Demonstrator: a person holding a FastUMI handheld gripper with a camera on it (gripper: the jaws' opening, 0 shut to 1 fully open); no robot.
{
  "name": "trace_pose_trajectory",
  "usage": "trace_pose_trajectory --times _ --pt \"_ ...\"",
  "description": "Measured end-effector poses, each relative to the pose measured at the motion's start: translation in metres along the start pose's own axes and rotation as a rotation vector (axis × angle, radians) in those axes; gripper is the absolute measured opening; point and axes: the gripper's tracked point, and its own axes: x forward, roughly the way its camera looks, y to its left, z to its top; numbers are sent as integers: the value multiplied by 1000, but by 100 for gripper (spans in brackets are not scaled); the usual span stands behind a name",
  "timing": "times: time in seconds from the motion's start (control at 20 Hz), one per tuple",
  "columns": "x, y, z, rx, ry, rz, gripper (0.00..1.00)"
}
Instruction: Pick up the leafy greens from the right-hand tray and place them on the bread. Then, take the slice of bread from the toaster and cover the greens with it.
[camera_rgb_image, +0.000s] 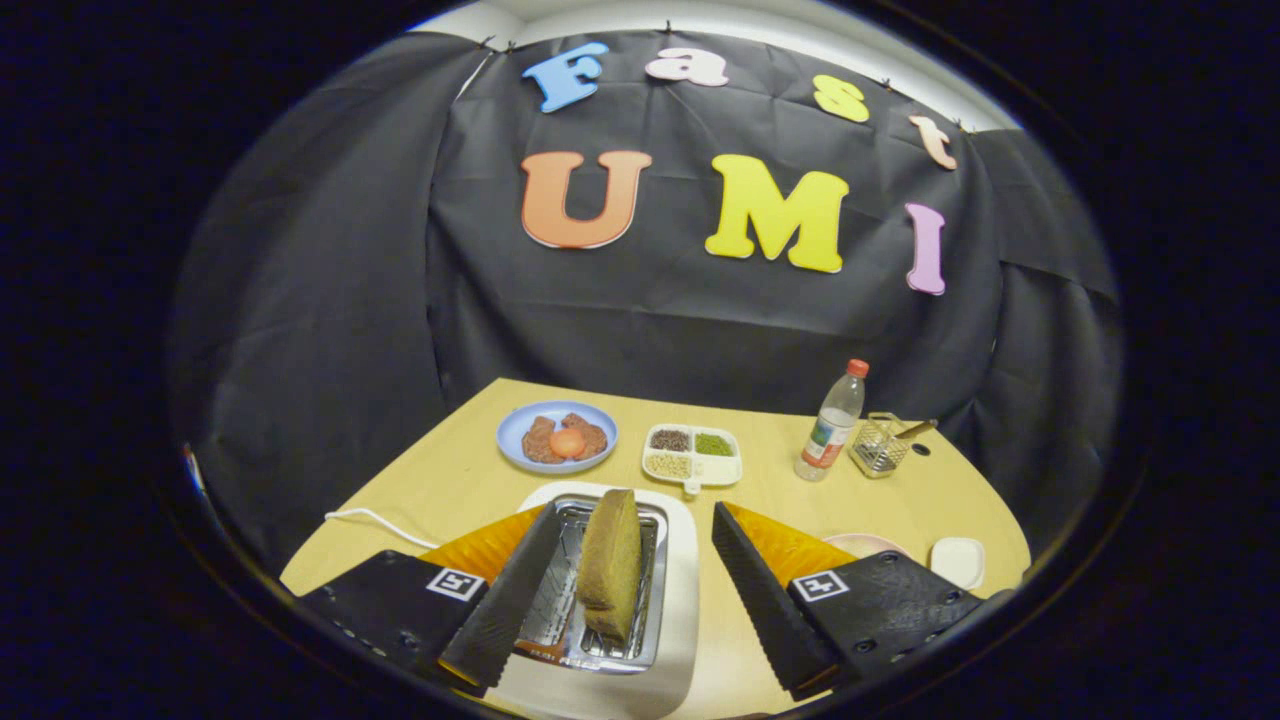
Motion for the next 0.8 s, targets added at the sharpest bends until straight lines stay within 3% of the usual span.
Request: trace_pose_trajectory --times 0.05,0.25,0.5,0.8 --pt "5 1 -5 -8 18 0 95" --pt "15 -3 -19 22 93 -15 59" --pt "9 -4 -18 43 86 4 12" --pt "-19 -5 5 32 10 12 11"
